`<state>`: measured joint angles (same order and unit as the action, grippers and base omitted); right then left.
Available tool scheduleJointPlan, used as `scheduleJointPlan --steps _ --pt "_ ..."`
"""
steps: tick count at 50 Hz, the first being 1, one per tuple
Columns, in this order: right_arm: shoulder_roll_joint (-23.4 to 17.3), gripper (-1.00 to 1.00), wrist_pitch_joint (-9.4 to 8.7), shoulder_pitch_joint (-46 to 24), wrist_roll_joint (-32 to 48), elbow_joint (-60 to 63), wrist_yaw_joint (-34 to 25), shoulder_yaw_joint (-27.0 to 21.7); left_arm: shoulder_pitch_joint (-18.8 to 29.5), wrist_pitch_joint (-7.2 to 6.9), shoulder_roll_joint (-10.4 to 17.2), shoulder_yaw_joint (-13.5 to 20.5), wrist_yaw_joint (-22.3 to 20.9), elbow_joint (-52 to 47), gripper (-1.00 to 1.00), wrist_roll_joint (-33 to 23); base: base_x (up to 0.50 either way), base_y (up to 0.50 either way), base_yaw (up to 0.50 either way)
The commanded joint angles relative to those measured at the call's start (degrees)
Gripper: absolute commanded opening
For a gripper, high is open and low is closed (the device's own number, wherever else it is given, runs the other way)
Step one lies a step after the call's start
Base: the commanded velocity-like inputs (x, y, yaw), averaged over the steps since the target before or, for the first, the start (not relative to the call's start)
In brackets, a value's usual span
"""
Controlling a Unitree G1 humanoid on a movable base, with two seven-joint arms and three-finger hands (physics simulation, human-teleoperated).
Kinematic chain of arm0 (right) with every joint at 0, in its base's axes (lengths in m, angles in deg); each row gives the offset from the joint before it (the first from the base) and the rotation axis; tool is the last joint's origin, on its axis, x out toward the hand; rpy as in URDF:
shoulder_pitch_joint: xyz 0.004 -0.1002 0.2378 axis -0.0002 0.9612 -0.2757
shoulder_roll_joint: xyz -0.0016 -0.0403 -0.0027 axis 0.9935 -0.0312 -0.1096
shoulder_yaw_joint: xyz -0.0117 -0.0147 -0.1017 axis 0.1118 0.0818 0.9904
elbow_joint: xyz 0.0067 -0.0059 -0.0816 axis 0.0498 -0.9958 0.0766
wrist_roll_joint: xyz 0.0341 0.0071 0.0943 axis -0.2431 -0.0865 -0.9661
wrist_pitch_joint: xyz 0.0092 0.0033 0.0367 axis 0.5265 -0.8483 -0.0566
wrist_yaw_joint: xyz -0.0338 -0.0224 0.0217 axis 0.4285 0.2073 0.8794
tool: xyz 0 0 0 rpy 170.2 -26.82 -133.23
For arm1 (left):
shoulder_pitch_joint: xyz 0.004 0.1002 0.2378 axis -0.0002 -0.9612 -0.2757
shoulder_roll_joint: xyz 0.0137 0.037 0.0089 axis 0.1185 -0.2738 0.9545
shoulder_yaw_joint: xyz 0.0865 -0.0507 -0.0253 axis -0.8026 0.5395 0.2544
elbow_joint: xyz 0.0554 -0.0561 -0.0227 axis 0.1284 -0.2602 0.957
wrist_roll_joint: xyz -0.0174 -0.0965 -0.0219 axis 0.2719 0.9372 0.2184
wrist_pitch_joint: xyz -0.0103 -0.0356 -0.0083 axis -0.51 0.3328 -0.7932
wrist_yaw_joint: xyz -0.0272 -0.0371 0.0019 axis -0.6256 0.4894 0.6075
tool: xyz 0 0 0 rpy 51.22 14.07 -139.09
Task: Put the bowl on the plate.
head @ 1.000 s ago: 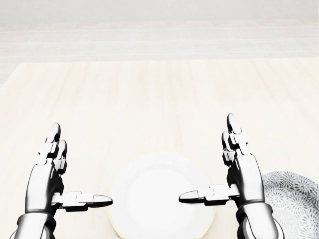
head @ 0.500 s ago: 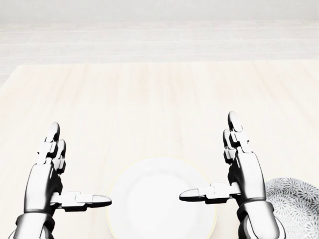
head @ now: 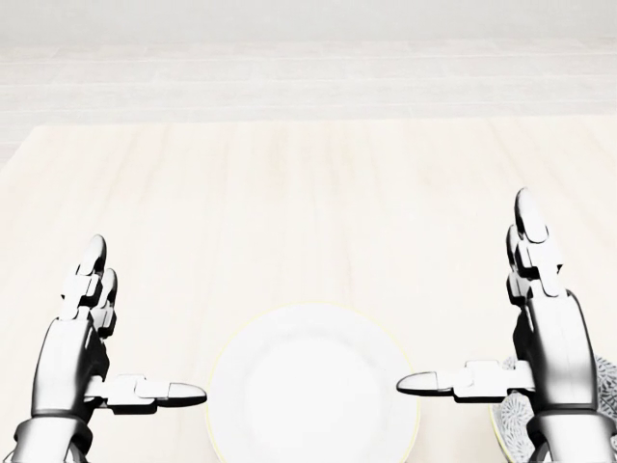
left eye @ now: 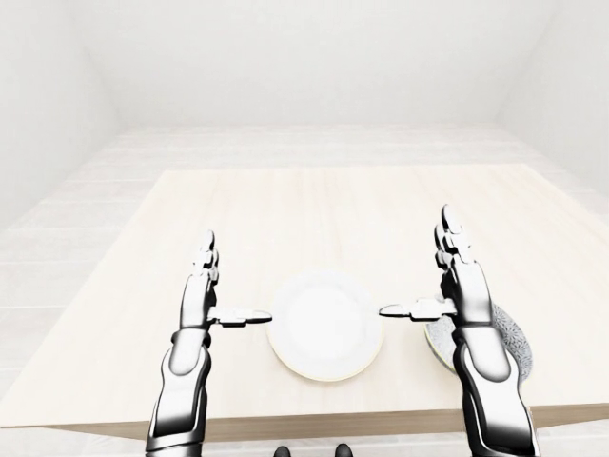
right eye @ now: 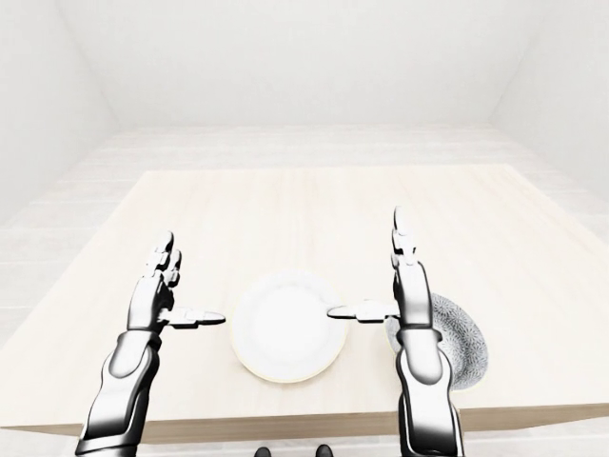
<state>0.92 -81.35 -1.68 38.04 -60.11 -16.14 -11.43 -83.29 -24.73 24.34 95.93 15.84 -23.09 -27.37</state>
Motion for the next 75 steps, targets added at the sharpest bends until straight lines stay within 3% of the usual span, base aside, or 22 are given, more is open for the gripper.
scheduleJointPlan --steps 1,14,32,55,75 --pt "0.02 1.00 0.00 6.25 3.23 12.99 -4.19 -6.24 -1.69 -2.23 0.43 1.28 -1.25 -3.66 1.00 -0.43 0.00 0.00 0.00" --pt "3.43 1.00 0.00 11.75 6.88 20.48 -12.54 -15.30 -1.69 -5.19 0.51 2.59 -2.26 -7.15 1.00 -0.91 0.00 0.00 0.00" --pt "8.68 1.00 0.00 14.10 5.49 22.26 -19.37 -25.34 -6.64 -5.19 -0.12 5.25 -5.66 -14.07 1.00 0.42 0.00 0.00 0.00" --pt "12.51 1.00 0.00 18.35 19.88 17.12 -21.46 -27.46 -8.94 -5.19 -1.13 7.88 -8.18 -16.01 1.00 -0.15 0.00 0.00 0.00" --pt "13.68 1.00 0.00 19.02 31.40 16.10 -24.54 -26.79 -7.94 -5.19 -1.29 7.82 -7.92 -15.27 1.00 -0.62 0.00 0.00 0.00"
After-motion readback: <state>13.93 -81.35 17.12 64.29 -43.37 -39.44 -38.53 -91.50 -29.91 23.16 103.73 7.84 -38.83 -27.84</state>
